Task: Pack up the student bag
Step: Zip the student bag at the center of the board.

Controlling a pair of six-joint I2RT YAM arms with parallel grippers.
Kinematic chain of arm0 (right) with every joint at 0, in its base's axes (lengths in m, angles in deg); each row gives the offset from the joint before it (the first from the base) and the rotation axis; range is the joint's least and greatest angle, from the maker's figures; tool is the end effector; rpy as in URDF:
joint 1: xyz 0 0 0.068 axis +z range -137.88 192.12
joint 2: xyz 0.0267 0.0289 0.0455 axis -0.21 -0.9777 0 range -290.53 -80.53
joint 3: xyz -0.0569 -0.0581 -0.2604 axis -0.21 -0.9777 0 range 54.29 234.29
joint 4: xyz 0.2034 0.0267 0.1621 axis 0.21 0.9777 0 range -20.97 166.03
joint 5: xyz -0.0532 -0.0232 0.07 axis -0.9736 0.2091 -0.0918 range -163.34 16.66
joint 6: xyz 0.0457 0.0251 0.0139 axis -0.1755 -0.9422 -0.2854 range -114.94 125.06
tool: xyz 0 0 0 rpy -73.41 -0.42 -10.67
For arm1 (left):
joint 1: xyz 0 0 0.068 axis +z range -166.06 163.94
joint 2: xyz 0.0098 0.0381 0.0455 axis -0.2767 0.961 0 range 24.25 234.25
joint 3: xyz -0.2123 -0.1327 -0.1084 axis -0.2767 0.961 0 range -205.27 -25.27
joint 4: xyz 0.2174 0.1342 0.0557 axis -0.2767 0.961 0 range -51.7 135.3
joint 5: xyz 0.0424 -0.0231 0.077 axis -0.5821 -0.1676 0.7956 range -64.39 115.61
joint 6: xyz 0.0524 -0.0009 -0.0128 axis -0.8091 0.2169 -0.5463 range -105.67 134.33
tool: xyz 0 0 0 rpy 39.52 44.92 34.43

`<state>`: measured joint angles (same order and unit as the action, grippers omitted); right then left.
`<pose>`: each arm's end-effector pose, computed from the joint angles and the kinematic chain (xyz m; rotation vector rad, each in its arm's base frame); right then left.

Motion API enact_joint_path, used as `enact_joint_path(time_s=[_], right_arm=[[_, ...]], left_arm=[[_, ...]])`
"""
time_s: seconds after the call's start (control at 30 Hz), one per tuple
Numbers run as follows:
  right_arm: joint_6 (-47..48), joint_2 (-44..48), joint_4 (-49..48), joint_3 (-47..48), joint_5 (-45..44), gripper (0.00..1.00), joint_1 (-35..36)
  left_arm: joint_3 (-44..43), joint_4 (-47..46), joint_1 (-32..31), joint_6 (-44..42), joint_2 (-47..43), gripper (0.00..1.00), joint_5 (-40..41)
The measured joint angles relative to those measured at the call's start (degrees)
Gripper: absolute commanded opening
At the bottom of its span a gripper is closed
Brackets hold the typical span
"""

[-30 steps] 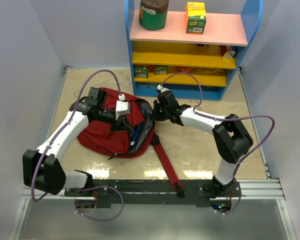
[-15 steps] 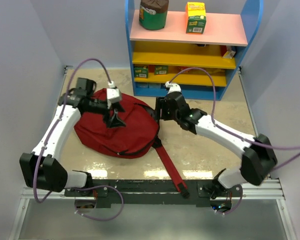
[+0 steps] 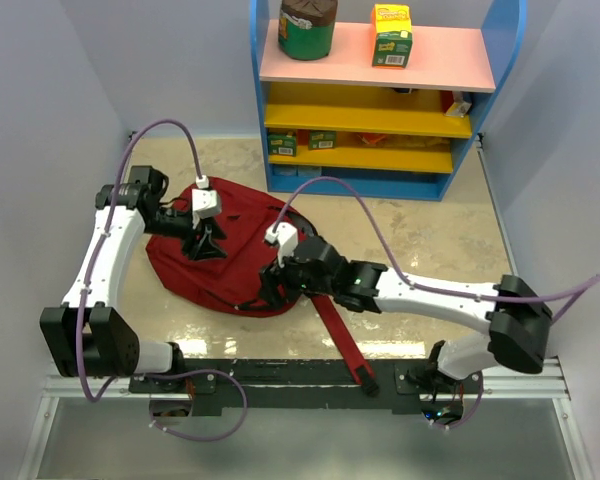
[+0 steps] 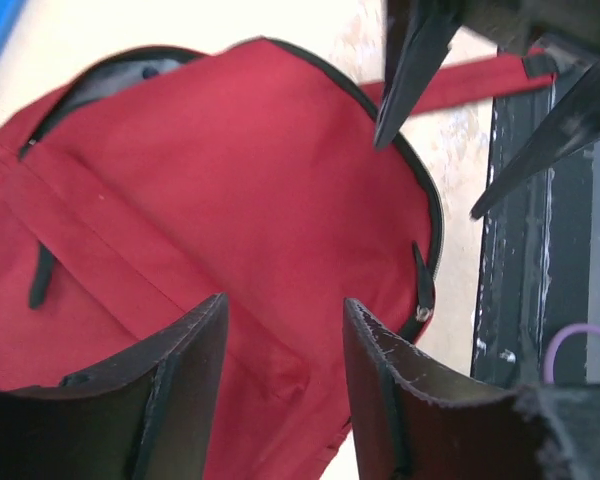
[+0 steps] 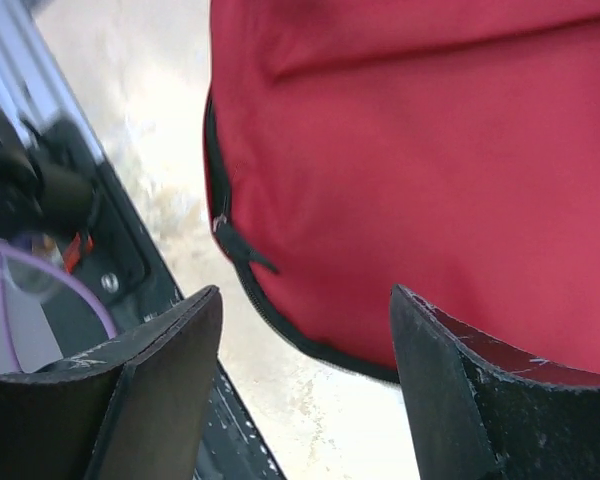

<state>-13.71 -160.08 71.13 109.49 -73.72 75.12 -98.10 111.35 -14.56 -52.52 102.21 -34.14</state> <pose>0.1447 0.2835 0.2779 -0.8055 1.9941 0.8665 0.2338 -0.0246 0.3196 1.3165 1.8070 -0.9309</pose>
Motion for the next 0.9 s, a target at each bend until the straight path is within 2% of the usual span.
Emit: enact_joint_path(time_s=[0.17, 0.4, 0.63, 0.9], right_arm=[[1.33, -8.13, -1.55, 1.46, 4.68, 0.68, 1.2], [1.27, -13.33, -4.28, 3.76, 9.38, 0.65, 1.4], [1.25, -15.06, -5.27, 5.81, 10.67, 0.49, 1.46], [1.05, -15.96, -5.49, 5.97, 10.86, 0.52, 1.46]], left_arm=[[2.71, 1.36, 0.0, -4.04, -2.34, 0.54, 1.95], [7.34, 1.73, 0.0, -8.07, -5.68, 0.54, 4.57], [10.21, 1.9, 0.0, -11.21, -5.79, 0.54, 6.21], [11.58, 1.86, 0.0, -13.4, -5.79, 0.56, 6.86]])
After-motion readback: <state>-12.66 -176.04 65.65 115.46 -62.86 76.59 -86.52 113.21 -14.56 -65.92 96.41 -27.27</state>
